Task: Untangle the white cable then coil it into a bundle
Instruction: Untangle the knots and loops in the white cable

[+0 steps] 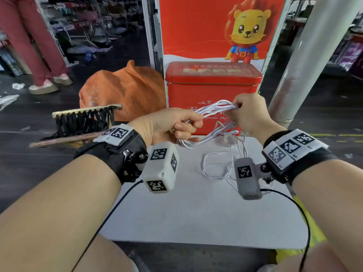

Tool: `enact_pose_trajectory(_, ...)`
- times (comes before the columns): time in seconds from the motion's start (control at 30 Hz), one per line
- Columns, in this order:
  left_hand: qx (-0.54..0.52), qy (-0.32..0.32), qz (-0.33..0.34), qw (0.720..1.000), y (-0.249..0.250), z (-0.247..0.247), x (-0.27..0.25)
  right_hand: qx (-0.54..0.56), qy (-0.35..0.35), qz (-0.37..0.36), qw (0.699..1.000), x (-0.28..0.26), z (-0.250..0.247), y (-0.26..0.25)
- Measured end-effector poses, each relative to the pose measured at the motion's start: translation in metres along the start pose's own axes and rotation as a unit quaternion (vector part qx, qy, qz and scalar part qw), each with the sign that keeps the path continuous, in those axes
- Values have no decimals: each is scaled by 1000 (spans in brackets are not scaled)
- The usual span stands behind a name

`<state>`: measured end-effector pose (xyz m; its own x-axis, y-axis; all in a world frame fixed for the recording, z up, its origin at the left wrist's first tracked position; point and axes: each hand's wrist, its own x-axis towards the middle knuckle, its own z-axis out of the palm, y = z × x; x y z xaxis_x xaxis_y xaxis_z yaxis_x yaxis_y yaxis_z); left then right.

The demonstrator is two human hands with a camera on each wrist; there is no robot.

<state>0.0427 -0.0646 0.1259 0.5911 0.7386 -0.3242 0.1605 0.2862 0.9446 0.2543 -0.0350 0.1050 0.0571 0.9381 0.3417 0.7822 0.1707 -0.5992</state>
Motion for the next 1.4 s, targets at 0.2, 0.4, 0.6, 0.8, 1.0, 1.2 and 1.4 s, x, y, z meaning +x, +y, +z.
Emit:
enact_pose_trajectory(0.2,-82,64,71,992,-5,-15,2,54,-76,46,995,-2,5,-8)
enact_pose_trajectory(0.4,-193,159,137,958,-8,-17,14,543,-165,189,801,-11,9,-19)
enact_pose_trajectory(0.6,-212,271,192,919,-12,-13,22,377,-179,29,908,-19,12,-39)
enact_pose_trajectory(0.8,-212,285,208,911,-14,-17,19,327,-260,4,909,-19,11,-34)
enact_pose_trajectory(1.0,-272,226,182,917,-9,-17,17,146,-173,-61,972,-14,23,-24)
enact_pose_trajectory(1.2,-173,163,128,963,-4,-27,3,209,-155,45,964,-2,12,14)
enact_pose_trajectory(1.4,-125,232,122,957,-10,-43,2,105,-96,37,989,1,-1,32)
